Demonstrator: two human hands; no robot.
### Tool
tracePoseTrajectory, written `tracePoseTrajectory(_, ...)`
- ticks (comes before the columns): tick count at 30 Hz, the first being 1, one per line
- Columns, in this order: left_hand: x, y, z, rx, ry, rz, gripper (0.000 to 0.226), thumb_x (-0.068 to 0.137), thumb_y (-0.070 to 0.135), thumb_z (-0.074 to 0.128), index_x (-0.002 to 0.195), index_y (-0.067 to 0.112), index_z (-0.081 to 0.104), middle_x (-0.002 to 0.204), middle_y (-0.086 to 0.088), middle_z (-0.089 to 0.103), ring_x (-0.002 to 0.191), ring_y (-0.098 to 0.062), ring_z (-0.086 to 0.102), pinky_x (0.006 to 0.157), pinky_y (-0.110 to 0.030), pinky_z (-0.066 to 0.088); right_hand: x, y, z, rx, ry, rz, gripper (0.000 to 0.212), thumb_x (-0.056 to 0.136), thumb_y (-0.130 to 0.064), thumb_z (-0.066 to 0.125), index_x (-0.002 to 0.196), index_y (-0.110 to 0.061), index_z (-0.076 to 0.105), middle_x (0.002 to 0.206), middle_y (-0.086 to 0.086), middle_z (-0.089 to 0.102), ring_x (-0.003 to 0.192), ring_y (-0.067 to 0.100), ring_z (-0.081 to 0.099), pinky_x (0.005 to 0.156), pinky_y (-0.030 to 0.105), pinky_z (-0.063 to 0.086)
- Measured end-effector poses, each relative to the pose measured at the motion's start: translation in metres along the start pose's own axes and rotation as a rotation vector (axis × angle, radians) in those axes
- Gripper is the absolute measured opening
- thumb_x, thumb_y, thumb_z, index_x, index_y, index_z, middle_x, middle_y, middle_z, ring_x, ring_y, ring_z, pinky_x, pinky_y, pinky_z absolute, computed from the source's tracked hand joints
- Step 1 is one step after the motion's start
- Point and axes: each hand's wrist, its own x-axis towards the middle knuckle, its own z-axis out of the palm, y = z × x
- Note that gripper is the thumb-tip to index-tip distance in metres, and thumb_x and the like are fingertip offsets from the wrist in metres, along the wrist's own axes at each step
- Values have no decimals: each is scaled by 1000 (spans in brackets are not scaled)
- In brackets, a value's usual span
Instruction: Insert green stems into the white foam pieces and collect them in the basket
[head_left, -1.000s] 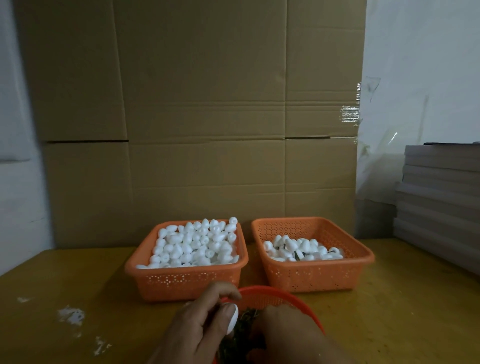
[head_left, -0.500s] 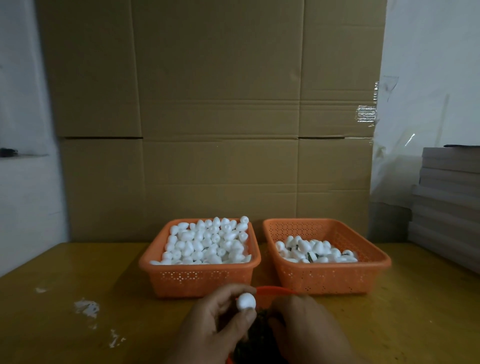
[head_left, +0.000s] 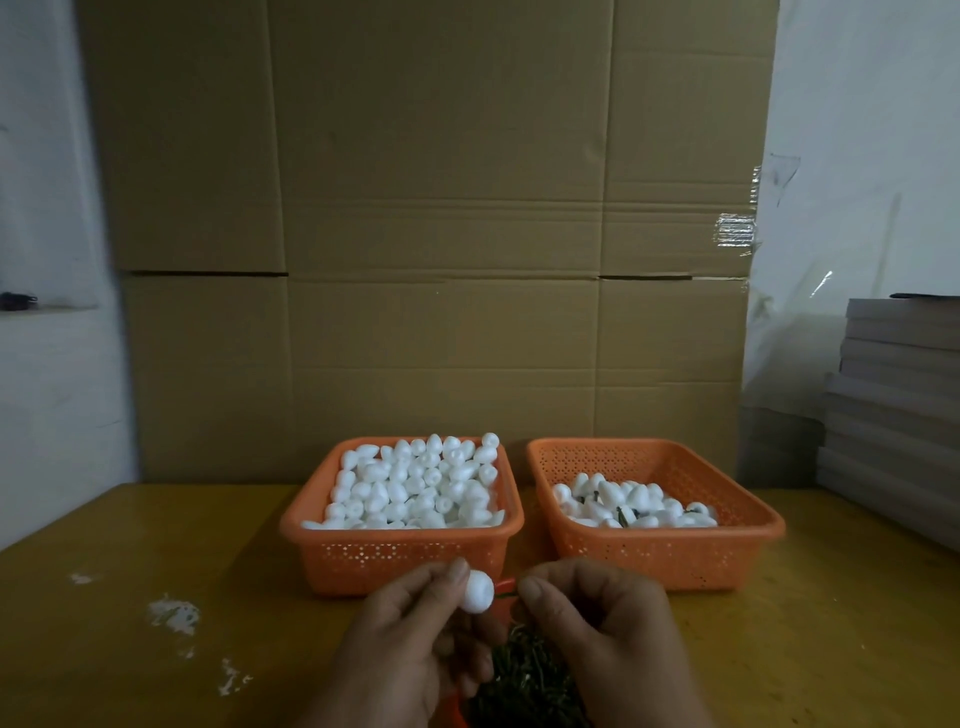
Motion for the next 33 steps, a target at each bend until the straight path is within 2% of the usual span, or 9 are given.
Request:
tracePoseTrajectory(2, 0, 2, 1, -35, -1, -19, 27, 74, 33, 68, 79, 8, 76, 67, -27, 62, 49, -28, 56, 47, -30, 41, -2, -3, 3, 116, 5, 18, 16, 85, -14, 75, 82, -30, 79, 76, 3, 77, 60, 9, 68, 57, 19, 51)
tracePoseTrajectory(4, 1, 2, 2, -64, 10, -30, 28, 74, 34, 68, 80, 8, 77, 68, -26, 63, 49, -28, 58, 47, -30, 42, -2, -5, 5, 218, 24, 19, 9, 78, -20, 76, 83, -27, 80, 76, 9, 77, 58, 15, 66, 57, 26, 53)
tracePoseTrajectory(7, 0, 1, 0, -83, 12, -48, 32, 76, 36, 68, 81, 6, 77, 70, -26, 65, 49, -28, 59, 44, -29, 43, -3, -7, 7, 294, 56, 13, 16, 69, -28, 74, 82, -23, 80, 75, 13, 76, 56, 17, 64, 56, 27, 54)
tracePoseTrajectory(15, -2, 2, -1, -88, -12, -45, 36, 76, 36, 68, 82, 2, 75, 73, -27, 65, 51, -28, 59, 47, -30, 42, -8, -11, 14, 255, 84, -19, 14, 70, -27, 73, 80, -22, 80, 71, 12, 75, 54, 14, 63, 53, 24, 52)
tracePoseTrajectory(17, -2, 0, -1, -73, -5, -34, 35, 77, 36, 67, 79, 2, 76, 72, -28, 64, 50, -28, 58, 46, -29, 41, -8, -8, 15, 217, 73, -18, 8, 76, -17, 76, 79, -23, 81, 69, 11, 75, 54, 13, 64, 54, 23, 51)
tracePoseTrajectory(19, -1, 0, 1, -78, -5, -29, 32, 75, 35, 67, 78, 5, 77, 71, -29, 63, 48, -28, 57, 47, -29, 40, -8, -6, 14, 184, 53, -18, 19, 80, -6, 77, 78, -24, 81, 68, 10, 75, 57, 13, 67, 57, 24, 52)
tracePoseTrajectory(21, 0, 0, 2, -80, -1, -23, 30, 73, 34, 68, 78, 6, 77, 69, -28, 63, 46, -28, 56, 45, -29, 40, -7, -4, 14, 159, 54, -14, 22, 80, -4, 77, 77, -25, 81, 70, 9, 76, 61, 19, 71, 60, 26, 55)
tracePoseTrajectory(27, 1, -2, -1, -59, -13, -20, 36, 69, 37, 72, 77, 2, 74, 64, -25, 61, 46, -28, 56, 42, -28, 40, -6, -6, 16, 217, 33, -27, 16, 64, -18, 79, 77, -25, 83, 72, 8, 77, 71, 18, 76, 65, 20, 56)
tracePoseTrajectory(33, 1, -3, -1, -16, -33, 17, 34, 68, 37, 71, 74, 3, 75, 61, -24, 61, 44, -27, 55, 40, -26, 39, -3, 2, 15, 209, 30, -57, 18, 61, -23, 80, 79, -25, 83, 73, 8, 77, 74, 23, 77, 68, 25, 59)
